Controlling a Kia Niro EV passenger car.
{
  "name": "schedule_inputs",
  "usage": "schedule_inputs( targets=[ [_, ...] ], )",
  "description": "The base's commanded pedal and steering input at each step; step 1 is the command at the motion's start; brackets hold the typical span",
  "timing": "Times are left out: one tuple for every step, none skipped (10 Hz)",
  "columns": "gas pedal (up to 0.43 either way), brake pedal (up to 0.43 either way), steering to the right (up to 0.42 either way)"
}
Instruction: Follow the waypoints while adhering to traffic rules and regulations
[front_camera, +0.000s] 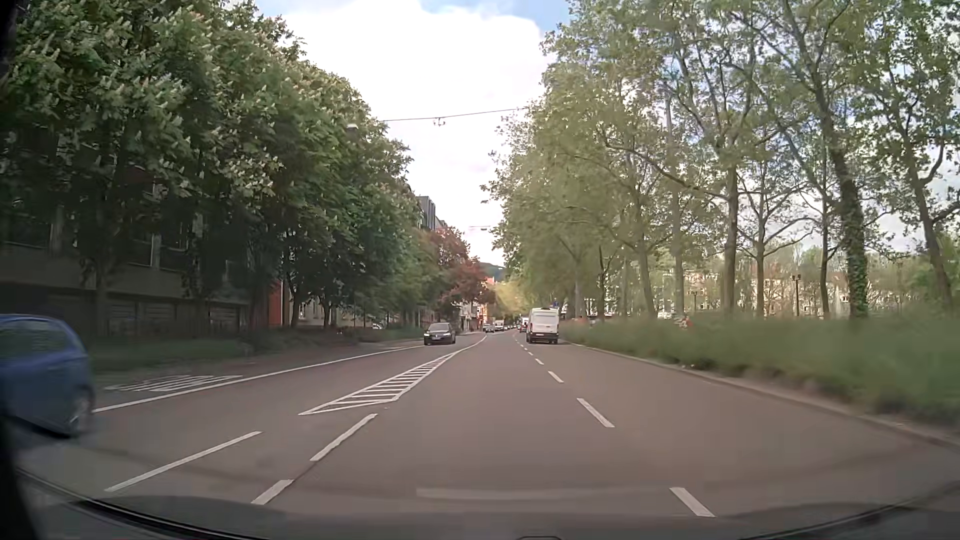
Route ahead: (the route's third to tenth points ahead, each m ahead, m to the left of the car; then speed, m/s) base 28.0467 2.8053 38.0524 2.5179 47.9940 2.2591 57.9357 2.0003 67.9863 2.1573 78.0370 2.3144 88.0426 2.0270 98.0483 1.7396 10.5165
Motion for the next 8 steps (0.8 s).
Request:
schedule_inputs(
  targets=[
    [0.087, 0.0, -0.003],
    [0.067, 0.0, -0.002],
    [0.067, 0.0, -0.002],
    [0.067, 0.0, -0.002],
    [0.067, 0.0, -0.002],
    [0.079, 0.0, -0.002],
    [0.079, 0.0, 0.001],
    [0.079, 0.0, 0.007]
  ],
)
